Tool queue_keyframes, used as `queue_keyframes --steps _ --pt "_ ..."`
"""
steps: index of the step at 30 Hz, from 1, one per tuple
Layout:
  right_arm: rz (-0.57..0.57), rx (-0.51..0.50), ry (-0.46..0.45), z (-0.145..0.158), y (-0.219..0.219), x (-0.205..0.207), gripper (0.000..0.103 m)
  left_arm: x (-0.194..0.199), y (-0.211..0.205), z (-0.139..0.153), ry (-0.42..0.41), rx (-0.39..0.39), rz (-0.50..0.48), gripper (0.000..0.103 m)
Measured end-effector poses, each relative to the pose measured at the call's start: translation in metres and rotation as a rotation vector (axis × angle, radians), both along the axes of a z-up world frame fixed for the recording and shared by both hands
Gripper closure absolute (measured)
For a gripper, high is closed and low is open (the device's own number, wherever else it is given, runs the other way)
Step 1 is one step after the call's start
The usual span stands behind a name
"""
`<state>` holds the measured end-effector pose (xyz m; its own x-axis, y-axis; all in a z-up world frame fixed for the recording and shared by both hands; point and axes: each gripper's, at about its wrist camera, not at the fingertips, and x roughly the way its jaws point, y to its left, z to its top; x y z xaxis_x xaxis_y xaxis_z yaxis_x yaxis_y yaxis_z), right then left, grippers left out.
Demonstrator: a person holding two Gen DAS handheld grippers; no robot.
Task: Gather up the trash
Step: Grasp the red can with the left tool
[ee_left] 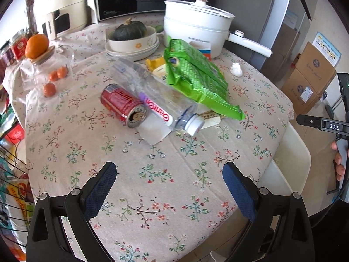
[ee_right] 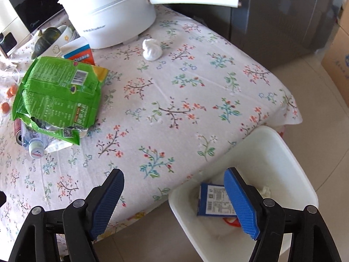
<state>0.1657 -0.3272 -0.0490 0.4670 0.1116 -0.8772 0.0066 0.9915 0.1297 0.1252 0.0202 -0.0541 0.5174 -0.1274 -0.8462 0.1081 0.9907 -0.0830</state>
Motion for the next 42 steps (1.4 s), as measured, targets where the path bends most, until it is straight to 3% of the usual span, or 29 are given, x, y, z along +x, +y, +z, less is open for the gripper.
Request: queue_keyframes --steps 10,19,22,27,31,37,39,40,42 --pt "0.085 -0.02 -0.02 -0.002 0.057 0.021 0.022 0.016 0.057 -0.01 0.027 -0.034 0.133 0.004" --pt "0.125 -0.018 -0.021 -0.008 0.092 0.041 0.022 0.048 0.1 -0.024 0.056 -0.137 0.251 0.004" --pt "0.133 -0.018 -0.024 -0.008 0.101 0.049 0.022 0.067 0.105 -0.031 0.063 -0.207 0.296 0.005" --pt "0.145 -0.006 -0.018 -0.011 0.112 0.064 0.022 0.099 0.106 -0.047 0.106 -0.35 0.371 0.017" --pt "0.153 -0.005 -0.011 -0.015 0.117 0.072 0.022 0.119 0.097 -0.056 0.124 -0.354 0.395 0.026" --pt "0.169 -0.013 -0.014 -0.015 0.123 0.08 0.022 0.134 0.087 -0.073 0.163 -0.352 0.382 0.028" --pt "0.177 -0.015 -0.012 -0.016 0.125 0.082 0.022 0.137 0.086 -0.079 0.182 -0.373 0.382 0.035" --pt "0.179 -0.017 -0.011 -0.016 0.125 0.082 0.022 0.138 0.087 -0.082 0.194 -0.377 0.38 0.048" --pt "0.182 -0.019 -0.008 -0.018 0.126 0.083 0.022 0.137 0.089 -0.083 0.19 -0.362 0.385 0.048"
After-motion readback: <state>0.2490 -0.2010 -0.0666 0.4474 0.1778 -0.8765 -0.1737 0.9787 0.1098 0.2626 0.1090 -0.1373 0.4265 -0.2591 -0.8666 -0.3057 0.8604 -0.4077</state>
